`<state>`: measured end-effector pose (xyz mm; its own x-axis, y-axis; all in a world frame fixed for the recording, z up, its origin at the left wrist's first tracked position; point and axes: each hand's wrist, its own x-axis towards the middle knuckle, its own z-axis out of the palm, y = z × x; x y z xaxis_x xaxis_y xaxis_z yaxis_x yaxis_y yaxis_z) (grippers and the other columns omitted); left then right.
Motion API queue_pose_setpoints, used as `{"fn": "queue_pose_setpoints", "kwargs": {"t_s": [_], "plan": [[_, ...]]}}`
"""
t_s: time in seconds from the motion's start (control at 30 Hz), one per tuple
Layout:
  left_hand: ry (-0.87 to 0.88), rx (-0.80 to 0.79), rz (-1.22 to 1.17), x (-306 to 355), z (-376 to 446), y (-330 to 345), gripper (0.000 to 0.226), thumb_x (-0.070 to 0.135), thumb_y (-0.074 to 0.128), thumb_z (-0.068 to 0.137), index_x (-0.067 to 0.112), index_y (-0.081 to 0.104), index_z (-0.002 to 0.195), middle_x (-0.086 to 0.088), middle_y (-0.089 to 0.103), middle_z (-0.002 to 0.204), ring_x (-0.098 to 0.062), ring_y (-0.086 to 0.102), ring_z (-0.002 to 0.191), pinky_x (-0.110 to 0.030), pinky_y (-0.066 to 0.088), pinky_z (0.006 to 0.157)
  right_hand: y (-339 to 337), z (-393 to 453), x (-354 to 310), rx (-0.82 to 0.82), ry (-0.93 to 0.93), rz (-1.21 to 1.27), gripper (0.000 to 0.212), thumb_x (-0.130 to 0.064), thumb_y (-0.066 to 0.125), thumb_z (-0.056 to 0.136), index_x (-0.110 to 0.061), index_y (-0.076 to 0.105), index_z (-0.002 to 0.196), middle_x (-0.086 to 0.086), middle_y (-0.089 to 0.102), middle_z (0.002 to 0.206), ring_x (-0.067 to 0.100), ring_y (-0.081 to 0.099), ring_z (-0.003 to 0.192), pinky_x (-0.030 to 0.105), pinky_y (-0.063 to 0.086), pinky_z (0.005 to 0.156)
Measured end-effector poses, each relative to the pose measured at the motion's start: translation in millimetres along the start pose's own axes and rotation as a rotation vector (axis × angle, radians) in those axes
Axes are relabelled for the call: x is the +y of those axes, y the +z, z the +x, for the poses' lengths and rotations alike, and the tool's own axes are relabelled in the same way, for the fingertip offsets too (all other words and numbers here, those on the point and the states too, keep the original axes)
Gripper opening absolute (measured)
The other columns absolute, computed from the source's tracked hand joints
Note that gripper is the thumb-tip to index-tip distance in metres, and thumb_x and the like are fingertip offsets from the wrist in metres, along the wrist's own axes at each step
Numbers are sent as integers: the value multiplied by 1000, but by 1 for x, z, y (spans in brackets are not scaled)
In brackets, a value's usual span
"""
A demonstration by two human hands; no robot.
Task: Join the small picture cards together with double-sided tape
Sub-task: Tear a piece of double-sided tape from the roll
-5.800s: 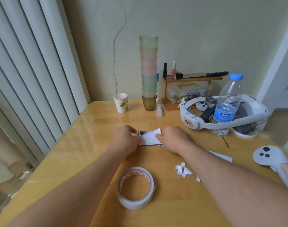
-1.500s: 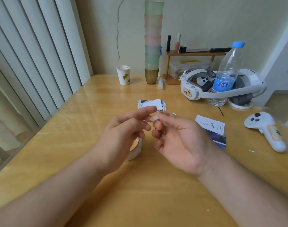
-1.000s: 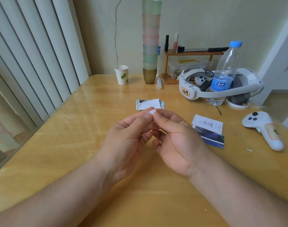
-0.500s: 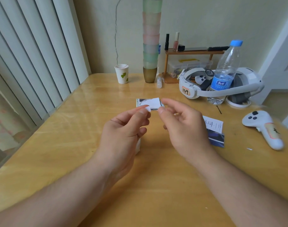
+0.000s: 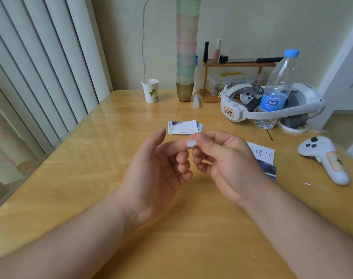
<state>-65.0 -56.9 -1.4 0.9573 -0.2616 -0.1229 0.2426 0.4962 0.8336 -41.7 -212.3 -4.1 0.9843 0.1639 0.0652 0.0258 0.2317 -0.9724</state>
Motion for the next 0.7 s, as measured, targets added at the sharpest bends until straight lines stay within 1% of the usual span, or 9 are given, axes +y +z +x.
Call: {"fn": "queue_pose_setpoints", "kwargs": {"t_s": [0.13, 0.2, 0.27, 0.3, 0.37, 0.4, 0.47, 0.6, 0.7], "plan": [[-112, -112, -136, 3, 1, -5, 73, 63, 36, 99, 6, 76, 122, 0, 40, 68, -16, 36, 63, -34, 40, 68, -4, 1, -1, 42, -58, -114, 25, -28, 63, 100, -17, 81, 85, -1, 66, 72, 16, 57, 68, 32, 48, 70], [-137, -144, -165, 4, 2, -7, 78, 66, 36, 98, 4, 70, 131, 0, 40, 67, -16, 35, 63, -33, 40, 67, -5, 2, -2, 50, -106, -176, 27, -34, 63, 99, -16, 79, 88, -1, 68, 73, 17, 58, 70, 31, 49, 69], [-132, -157, -147, 3, 1, -8, 81, 67, 35, 98, 3, 65, 137, 0, 41, 65, -16, 36, 62, -33, 40, 67, -7, 2, -2, 44, -128, -189, 29, -42, 66, 93, -17, 79, 89, -1, 69, 74, 17, 59, 70, 30, 50, 68], [-124, -162, -128, 3, 1, -8, 81, 67, 34, 98, 3, 64, 138, 0, 40, 65, -16, 36, 62, -33, 40, 67, -7, 2, -1, 43, -138, -200, 24, -40, 69, 91, -18, 79, 89, -2, 70, 74, 17, 60, 70, 29, 51, 67], [-103, -178, -83, 3, 0, -8, 82, 67, 32, 99, 4, 64, 139, 0, 39, 65, -16, 36, 62, -34, 40, 67, -7, 2, 0, 41, -154, -229, 9, -27, 73, 93, -18, 78, 91, -1, 71, 74, 15, 62, 69, 27, 52, 66], [-93, -184, -61, 2, 0, -7, 82, 68, 31, 99, 4, 65, 138, -1, 39, 65, -16, 36, 62, -34, 40, 67, -7, 2, 0, 39, -152, -232, 6, -22, 73, 94, -17, 77, 93, -1, 72, 75, 14, 62, 69, 27, 53, 66], [-73, -183, -20, 1, 1, -7, 83, 68, 30, 99, 4, 66, 137, -2, 40, 66, -17, 36, 63, -34, 39, 68, -8, 2, 0, 35, -146, -229, 8, -21, 70, 96, -17, 77, 94, -1, 72, 76, 15, 63, 70, 28, 53, 68], [-46, -193, 17, 0, 1, -8, 82, 70, 29, 98, 8, 67, 137, -2, 42, 66, -18, 36, 64, -35, 39, 69, -9, 3, -3, 23, -137, -186, 25, -29, 58, 104, -21, 79, 95, 0, 71, 81, 18, 60, 71, 33, 51, 70], [-45, -200, 12, -1, 1, -9, 82, 71, 31, 97, 10, 67, 137, -3, 44, 66, -18, 37, 64, -36, 39, 69, -9, 5, 0, 94, -201, -253, 12, -25, 61, 102, -28, 73, 106, -3, 69, 91, 17, 62, 71, 32, 52, 69]]}}
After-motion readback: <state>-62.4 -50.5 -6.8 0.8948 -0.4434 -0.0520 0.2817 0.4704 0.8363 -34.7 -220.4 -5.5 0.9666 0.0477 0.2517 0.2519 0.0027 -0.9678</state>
